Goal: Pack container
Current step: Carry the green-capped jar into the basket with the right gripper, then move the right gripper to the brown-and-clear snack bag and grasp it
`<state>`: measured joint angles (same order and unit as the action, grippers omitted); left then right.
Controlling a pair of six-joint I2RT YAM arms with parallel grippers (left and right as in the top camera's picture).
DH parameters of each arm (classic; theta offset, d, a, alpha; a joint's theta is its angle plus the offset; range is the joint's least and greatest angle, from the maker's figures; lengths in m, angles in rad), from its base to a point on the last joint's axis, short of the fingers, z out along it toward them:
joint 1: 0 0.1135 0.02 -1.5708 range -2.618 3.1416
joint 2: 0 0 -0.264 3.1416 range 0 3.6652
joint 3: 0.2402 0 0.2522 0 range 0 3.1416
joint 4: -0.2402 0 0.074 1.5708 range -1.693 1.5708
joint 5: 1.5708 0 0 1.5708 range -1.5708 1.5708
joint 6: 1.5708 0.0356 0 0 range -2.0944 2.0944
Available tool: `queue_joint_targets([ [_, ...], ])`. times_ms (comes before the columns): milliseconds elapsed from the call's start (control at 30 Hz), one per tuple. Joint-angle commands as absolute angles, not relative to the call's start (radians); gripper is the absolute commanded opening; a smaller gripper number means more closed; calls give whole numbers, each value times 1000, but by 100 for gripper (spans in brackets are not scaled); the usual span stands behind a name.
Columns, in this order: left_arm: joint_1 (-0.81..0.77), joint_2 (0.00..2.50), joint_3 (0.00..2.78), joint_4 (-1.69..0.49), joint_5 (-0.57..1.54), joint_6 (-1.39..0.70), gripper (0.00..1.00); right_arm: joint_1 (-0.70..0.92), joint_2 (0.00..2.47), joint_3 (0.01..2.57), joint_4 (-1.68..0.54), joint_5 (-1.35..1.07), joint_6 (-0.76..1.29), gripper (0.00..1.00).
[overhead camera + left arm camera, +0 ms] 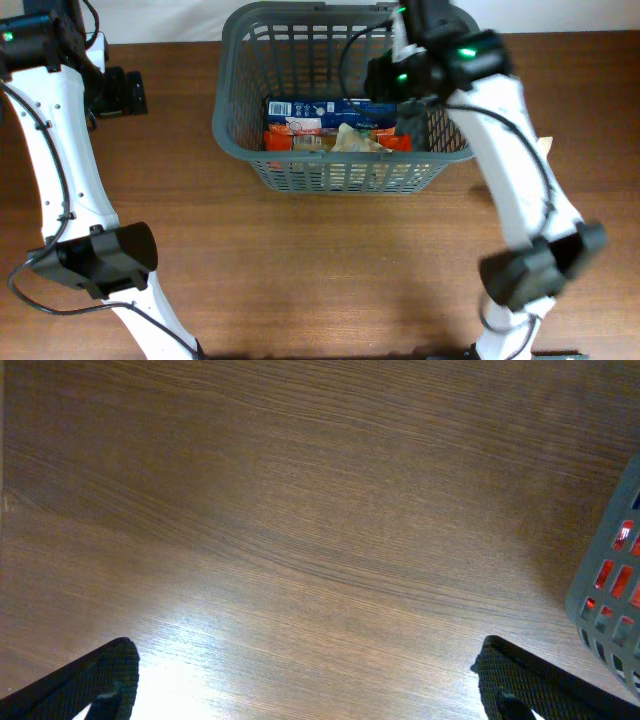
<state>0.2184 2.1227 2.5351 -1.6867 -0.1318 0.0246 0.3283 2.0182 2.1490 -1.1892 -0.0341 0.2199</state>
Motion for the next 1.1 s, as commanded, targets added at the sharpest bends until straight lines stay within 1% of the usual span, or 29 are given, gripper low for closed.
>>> queue_joint_targets([
  [0, 222, 2122, 2528, -1687, -128, 11, 99, 313, 2144, 2143, -1198, -10, 223, 48],
  [33, 222, 2122, 2528, -1687, -128, 11, 99, 305, 2174, 2143, -1205, -10, 231, 49],
  [67, 222, 2122, 2528, -1687, -128, 11, 99, 296, 2196, 2143, -1216, -9, 244, 57],
  [100, 222, 2122, 2528, -1687, -128, 11, 99, 287, 2208, 2143, -1229, -10, 244, 61],
  [167, 222, 2122, 2528, -1687, -128, 11, 99, 281, 2204, 2143, -1235, -10, 244, 72],
  [200, 222, 2122, 2528, -1687, -128, 11, 99, 278, 2184, 2144, -1235, -4, 242, 80],
  [267, 222, 2122, 2528, -1687, -128, 11, 99, 275, 2107, 2162, -1236, 43, 238, 89],
  [367, 222, 2122, 2528, -1687, -128, 11, 99, 274, 1993, 2207, -1245, 102, 212, 99],
  [533, 222, 2122, 2528, -1687, -128, 11, 99, 244, 1778, 2302, -1306, 304, 214, 99],
  [600, 222, 2122, 2528, -1687, -128, 11, 99, 200, 1702, 2322, -1311, 333, 214, 99],
  [667, 222, 2122, 2528, -1687, -128, 11, 99, 120, 1629, 2325, -1310, 333, 218, 99],
  [733, 222, 2122, 2528, -1687, -128, 11, 99, -51, 1567, 2325, -1326, 319, 226, 99],
  [800, 222, 2122, 2528, -1687, -128, 11, 99, -188, 1560, 2325, -1353, 283, 225, 99],
  [900, 222, 2122, 2528, -1687, -128, 11, 99, -412, 1597, 2271, -1385, 135, 225, 99],
  [967, 222, 2122, 2528, -1687, -128, 11, 99, -521, 1645, 2181, -1382, 8, 225, 99],
  [1067, 222, 2122, 2528, -1687, -128, 11, 99, -572, 1740, 2012, -1366, -34, 219, 99],
])
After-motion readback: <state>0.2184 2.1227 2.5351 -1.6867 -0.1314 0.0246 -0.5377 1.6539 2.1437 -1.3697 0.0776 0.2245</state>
